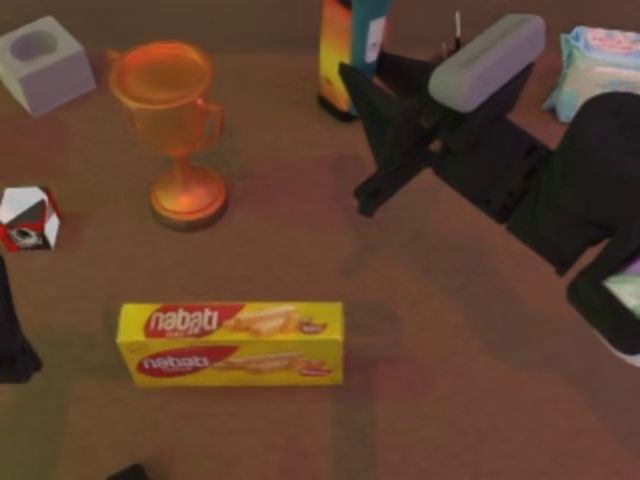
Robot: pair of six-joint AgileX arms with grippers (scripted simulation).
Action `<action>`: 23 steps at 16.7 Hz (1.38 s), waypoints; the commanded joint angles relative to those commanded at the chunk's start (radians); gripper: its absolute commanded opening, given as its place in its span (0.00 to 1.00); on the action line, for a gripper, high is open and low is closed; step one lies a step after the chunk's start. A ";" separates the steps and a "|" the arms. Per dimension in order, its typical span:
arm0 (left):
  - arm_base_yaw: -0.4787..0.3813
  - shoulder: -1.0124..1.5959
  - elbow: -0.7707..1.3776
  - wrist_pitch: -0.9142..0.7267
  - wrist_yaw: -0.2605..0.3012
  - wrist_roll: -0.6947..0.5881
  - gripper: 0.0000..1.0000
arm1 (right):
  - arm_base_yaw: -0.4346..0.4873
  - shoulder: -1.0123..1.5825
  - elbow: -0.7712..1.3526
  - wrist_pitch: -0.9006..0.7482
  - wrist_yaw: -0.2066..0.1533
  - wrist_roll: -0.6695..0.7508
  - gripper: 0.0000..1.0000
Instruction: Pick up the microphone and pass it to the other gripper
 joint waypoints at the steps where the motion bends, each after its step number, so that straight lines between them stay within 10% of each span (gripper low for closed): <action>1: 0.000 0.000 0.000 0.000 0.000 0.000 1.00 | 0.000 0.000 0.000 0.000 0.000 0.000 0.00; 13: -0.011 0.034 0.028 0.017 0.028 0.004 1.00 | 0.000 0.000 0.000 0.000 0.000 0.000 0.00; 23: -0.167 0.723 0.433 0.251 0.450 0.066 1.00 | 0.000 0.000 0.000 0.000 0.000 0.000 0.00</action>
